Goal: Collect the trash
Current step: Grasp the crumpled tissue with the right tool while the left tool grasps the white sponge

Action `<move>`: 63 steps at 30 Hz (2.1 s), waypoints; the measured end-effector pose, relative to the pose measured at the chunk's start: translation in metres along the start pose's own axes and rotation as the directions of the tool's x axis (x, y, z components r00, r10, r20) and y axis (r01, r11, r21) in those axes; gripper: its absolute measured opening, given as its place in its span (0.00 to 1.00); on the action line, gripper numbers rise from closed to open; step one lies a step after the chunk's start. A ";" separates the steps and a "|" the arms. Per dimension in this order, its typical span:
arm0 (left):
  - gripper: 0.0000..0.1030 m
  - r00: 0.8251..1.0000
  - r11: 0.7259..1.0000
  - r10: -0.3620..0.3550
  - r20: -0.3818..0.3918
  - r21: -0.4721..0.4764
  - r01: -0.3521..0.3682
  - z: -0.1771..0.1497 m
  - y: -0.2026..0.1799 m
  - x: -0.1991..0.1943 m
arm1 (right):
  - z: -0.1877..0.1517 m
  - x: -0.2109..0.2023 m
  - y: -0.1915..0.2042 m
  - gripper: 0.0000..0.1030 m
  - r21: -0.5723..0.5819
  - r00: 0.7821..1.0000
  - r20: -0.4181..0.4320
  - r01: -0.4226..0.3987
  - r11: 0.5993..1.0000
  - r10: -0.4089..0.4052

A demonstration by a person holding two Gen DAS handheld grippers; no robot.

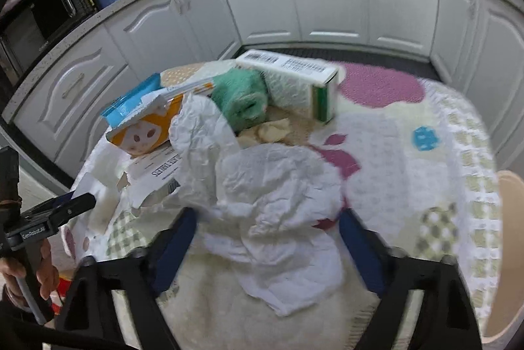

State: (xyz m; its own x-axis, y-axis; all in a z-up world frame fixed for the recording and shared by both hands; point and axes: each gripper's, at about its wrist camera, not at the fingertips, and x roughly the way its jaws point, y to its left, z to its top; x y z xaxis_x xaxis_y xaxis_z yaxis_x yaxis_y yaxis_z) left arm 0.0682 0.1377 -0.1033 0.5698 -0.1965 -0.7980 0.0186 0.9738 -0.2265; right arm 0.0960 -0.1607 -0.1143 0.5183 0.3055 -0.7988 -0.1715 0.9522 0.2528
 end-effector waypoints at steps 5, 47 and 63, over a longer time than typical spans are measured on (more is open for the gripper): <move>0.33 0.999 0.999 -0.033 0.001 -0.028 0.033 0.004 0.010 -0.007 | -0.014 -0.026 -0.003 0.23 -0.005 0.999 0.048 -0.018 1.000 0.018; 0.75 0.998 0.979 0.053 0.044 -0.198 -0.043 0.046 0.051 0.000 | -0.055 -0.062 -0.021 0.23 0.030 0.996 0.014 -0.092 0.995 0.091; 0.85 0.991 0.966 -0.124 -0.044 -0.234 0.111 0.029 0.001 0.015 | -0.057 -0.056 -0.031 0.23 0.073 0.993 0.000 -0.119 0.990 0.119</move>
State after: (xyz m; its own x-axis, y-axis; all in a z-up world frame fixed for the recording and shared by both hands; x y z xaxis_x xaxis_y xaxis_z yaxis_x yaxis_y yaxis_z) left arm 0.1008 0.1389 -0.0992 0.5264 -0.3205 -0.7875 -0.1110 0.8924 -0.4374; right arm 0.0245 -0.2072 -0.1089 0.4940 0.4165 -0.7632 -0.1702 0.9071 0.3849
